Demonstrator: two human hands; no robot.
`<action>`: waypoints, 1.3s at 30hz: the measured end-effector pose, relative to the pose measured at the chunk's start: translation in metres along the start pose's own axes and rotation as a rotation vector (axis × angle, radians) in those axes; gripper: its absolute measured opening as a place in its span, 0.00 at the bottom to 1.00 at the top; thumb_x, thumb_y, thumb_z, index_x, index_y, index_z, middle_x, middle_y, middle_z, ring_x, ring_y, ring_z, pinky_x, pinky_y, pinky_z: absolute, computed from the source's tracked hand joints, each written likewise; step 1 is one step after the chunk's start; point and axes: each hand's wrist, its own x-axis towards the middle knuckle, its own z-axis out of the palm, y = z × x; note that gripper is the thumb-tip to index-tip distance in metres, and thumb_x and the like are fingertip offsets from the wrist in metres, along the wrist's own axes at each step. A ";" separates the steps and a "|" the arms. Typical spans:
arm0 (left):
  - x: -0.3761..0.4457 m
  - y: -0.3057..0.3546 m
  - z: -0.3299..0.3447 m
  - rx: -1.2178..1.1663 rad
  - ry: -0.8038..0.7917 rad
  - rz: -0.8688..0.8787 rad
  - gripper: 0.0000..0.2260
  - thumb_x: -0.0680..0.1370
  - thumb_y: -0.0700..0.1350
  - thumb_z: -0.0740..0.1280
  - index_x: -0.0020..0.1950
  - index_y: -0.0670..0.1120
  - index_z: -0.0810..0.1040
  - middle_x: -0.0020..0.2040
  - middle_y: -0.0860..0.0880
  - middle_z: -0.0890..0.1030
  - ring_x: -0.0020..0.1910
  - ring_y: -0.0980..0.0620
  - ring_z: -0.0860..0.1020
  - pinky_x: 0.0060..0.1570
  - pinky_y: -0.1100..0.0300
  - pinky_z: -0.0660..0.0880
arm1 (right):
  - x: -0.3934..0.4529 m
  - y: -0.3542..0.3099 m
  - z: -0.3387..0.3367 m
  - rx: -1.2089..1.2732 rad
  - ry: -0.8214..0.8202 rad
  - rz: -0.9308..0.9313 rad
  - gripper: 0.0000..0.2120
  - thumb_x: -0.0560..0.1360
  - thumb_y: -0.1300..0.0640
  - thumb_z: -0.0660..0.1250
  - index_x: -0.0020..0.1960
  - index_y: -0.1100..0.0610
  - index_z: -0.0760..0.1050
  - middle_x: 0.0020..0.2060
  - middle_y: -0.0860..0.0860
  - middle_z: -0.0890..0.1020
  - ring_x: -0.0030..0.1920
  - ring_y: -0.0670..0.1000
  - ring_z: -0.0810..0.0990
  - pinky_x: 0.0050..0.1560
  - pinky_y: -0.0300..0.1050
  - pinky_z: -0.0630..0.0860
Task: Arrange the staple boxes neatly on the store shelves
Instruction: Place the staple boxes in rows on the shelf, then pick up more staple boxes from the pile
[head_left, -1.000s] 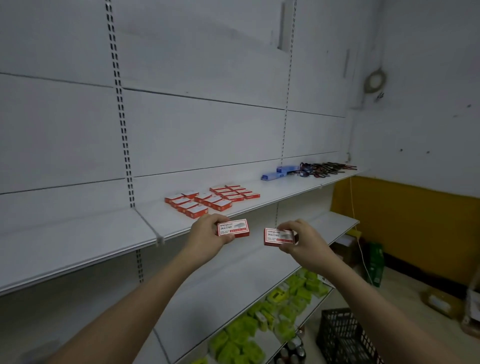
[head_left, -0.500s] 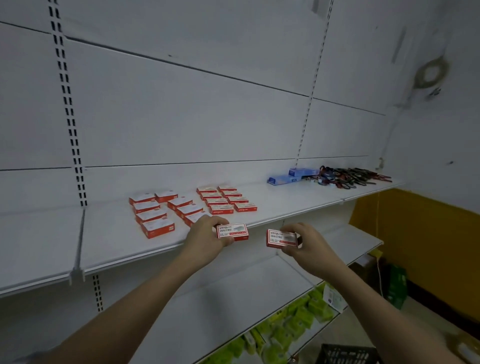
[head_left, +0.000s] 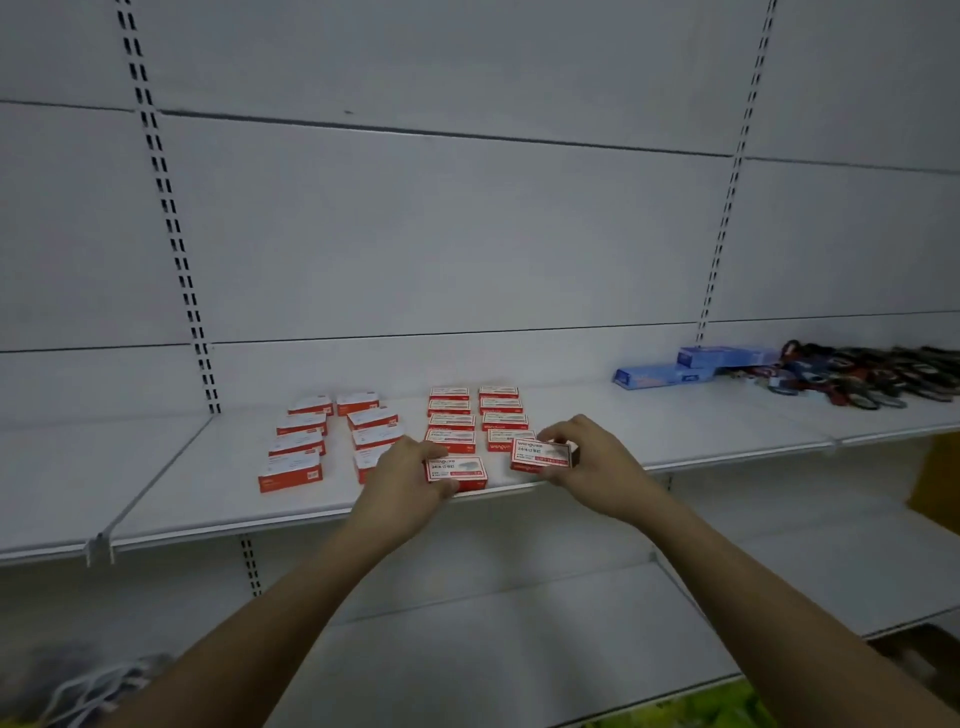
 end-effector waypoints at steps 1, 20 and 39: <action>0.001 0.003 0.004 0.025 0.017 -0.021 0.22 0.76 0.48 0.70 0.69 0.47 0.73 0.66 0.48 0.74 0.63 0.49 0.74 0.62 0.56 0.71 | 0.004 0.006 0.000 0.011 -0.013 -0.013 0.19 0.72 0.54 0.72 0.62 0.52 0.74 0.54 0.49 0.74 0.48 0.47 0.73 0.48 0.38 0.68; 0.011 0.028 0.039 0.207 0.149 -0.098 0.16 0.78 0.48 0.67 0.65 0.48 0.75 0.64 0.50 0.76 0.60 0.53 0.75 0.59 0.63 0.70 | 0.040 0.042 0.022 0.125 -0.109 -0.178 0.13 0.76 0.56 0.68 0.60 0.54 0.76 0.59 0.50 0.73 0.60 0.50 0.75 0.60 0.40 0.74; -0.046 -0.009 -0.108 0.447 0.269 -0.236 0.16 0.79 0.60 0.57 0.60 0.56 0.77 0.58 0.55 0.79 0.54 0.54 0.77 0.54 0.56 0.71 | 0.047 -0.104 0.011 0.131 -0.184 -0.356 0.10 0.77 0.47 0.61 0.49 0.52 0.78 0.45 0.47 0.81 0.44 0.48 0.79 0.47 0.48 0.77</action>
